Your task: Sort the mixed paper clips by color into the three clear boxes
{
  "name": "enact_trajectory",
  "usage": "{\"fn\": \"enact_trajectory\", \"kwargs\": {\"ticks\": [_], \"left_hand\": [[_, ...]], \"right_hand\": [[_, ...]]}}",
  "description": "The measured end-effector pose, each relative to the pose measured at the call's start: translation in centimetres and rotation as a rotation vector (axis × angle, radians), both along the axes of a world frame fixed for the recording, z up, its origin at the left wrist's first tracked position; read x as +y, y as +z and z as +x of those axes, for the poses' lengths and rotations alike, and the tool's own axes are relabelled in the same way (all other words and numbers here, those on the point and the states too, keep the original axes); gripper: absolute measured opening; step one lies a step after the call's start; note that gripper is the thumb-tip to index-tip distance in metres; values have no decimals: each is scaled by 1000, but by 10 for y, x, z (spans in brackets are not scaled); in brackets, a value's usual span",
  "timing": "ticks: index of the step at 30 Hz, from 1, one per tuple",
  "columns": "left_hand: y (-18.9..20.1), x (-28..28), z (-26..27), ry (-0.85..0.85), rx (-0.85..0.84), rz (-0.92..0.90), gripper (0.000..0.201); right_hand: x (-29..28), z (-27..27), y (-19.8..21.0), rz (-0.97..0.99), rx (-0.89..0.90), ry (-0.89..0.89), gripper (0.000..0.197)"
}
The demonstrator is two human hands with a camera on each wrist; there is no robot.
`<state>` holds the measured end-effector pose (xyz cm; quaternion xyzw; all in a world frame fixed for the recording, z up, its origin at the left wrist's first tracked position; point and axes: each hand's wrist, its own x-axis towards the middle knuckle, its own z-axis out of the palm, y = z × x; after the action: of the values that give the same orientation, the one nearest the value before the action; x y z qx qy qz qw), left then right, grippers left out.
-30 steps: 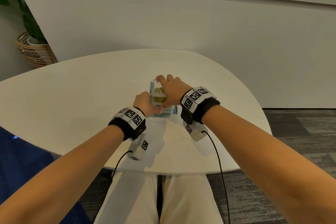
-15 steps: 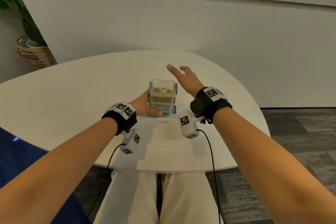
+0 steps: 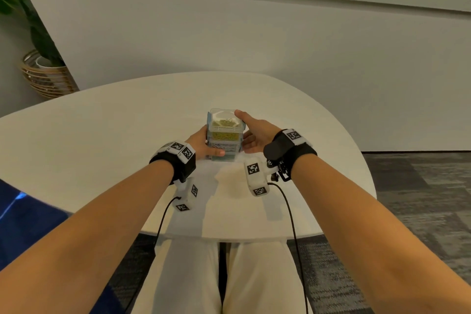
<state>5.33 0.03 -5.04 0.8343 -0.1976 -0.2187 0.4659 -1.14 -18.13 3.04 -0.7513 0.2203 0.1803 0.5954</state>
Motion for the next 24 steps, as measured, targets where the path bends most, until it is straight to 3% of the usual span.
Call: {"fn": "enact_trajectory", "kwargs": {"ticks": [3,8,20,24], "left_hand": [[-3,1,1,0,-8,-6,114],[1,-1,-3,-33,10,-55,90],[-6,-1,38,-14,4,-120,98],[2,0,55,-79,56,-119,100]], "right_hand": [[2,-1,0,-7,-22,27,78],[4,-1,-2,-16,-57,48,74],[1,37,4,-14,-53,64,70],[-13,55,8,-18,28,118,87]]}}
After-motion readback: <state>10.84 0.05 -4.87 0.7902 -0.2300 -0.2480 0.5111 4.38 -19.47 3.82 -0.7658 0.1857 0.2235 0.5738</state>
